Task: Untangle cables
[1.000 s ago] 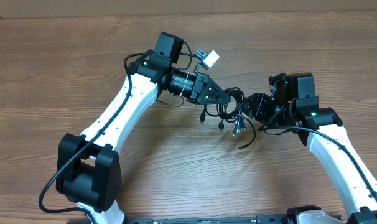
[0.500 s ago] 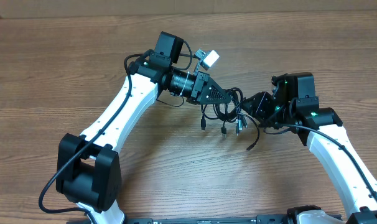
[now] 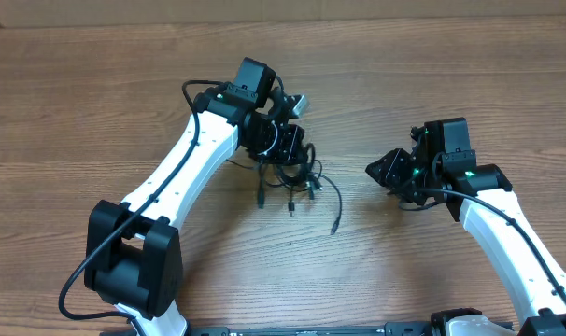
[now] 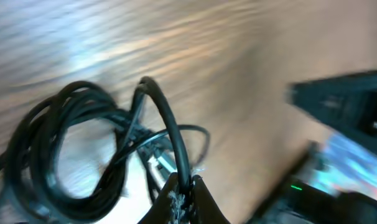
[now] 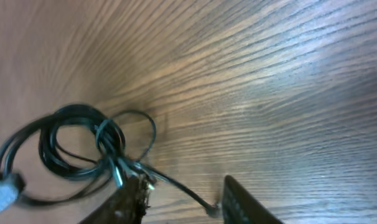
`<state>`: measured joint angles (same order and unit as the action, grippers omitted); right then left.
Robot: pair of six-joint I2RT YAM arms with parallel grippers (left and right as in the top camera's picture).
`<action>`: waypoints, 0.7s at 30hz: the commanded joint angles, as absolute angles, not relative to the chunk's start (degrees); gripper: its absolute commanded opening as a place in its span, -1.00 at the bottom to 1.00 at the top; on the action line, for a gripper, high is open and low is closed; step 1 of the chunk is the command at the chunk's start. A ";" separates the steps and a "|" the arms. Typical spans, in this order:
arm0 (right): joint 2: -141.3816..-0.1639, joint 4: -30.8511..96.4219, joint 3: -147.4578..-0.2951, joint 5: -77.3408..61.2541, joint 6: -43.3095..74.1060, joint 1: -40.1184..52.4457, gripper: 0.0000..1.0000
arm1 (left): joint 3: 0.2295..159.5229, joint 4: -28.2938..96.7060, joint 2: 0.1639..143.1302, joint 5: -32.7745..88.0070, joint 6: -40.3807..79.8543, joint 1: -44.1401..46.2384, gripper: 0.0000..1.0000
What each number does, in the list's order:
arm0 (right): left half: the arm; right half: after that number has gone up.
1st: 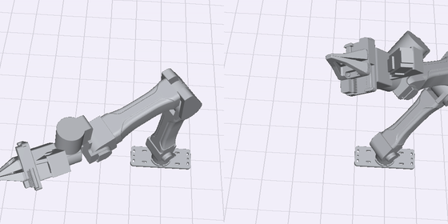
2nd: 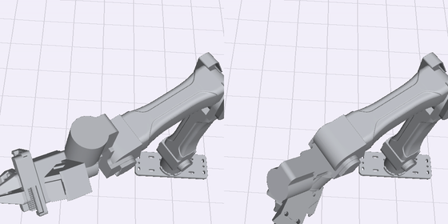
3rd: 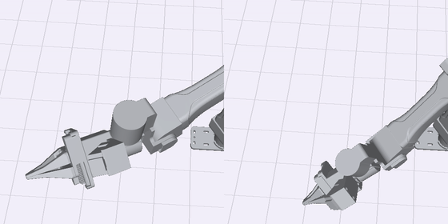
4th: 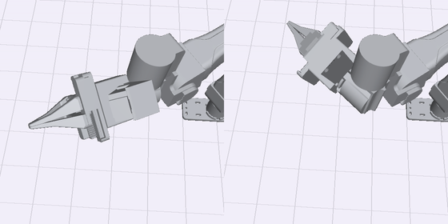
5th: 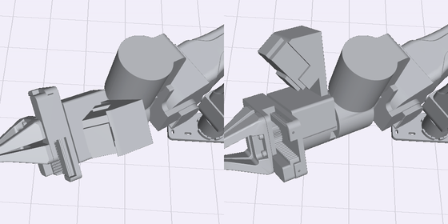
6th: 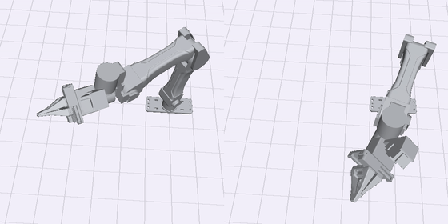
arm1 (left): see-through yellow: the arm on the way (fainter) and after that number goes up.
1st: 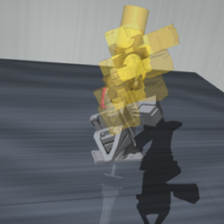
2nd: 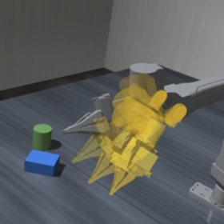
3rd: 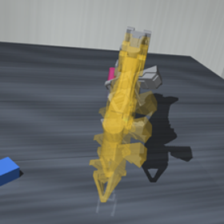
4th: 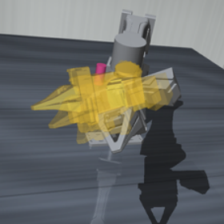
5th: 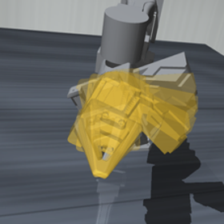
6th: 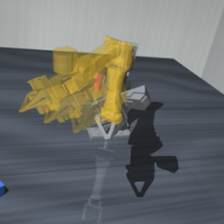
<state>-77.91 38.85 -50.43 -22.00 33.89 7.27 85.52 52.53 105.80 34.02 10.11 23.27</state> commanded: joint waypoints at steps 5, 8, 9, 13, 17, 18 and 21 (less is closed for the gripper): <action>-77.93 40.71 -50.13 -21.47 28.16 8.43 -0.16 | 79.83 51.99 104.77 15.81 9.45 23.64 -0.91; -77.93 40.88 -50.09 -21.47 28.16 8.69 -0.15 | 78.15 51.55 104.77 12.38 9.47 23.64 -0.91; -77.93 40.88 -50.09 -21.45 28.16 8.69 -0.16 | 77.91 51.64 104.77 11.05 9.47 23.64 -0.91; -77.93 41.25 -50.09 -21.45 28.18 8.69 -0.15 | 77.82 52.05 104.77 3.97 12.58 23.53 -0.23; -77.93 41.93 -50.09 -21.45 28.16 8.69 -0.14 | 77.82 51.90 104.77 1.04 16.23 22.63 0.24; -77.93 42.02 -50.09 -21.45 28.16 8.69 -0.14 | 77.82 51.86 104.77 1.06 16.78 22.31 0.26; -77.93 42.17 -50.09 -21.45 28.16 8.69 -0.14 | 77.82 51.72 105.03 1.19 17.47 20.99 0.40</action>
<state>-77.91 42.22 -50.39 -22.04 28.64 8.36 78.24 52.05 105.80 3.38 15.29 22.24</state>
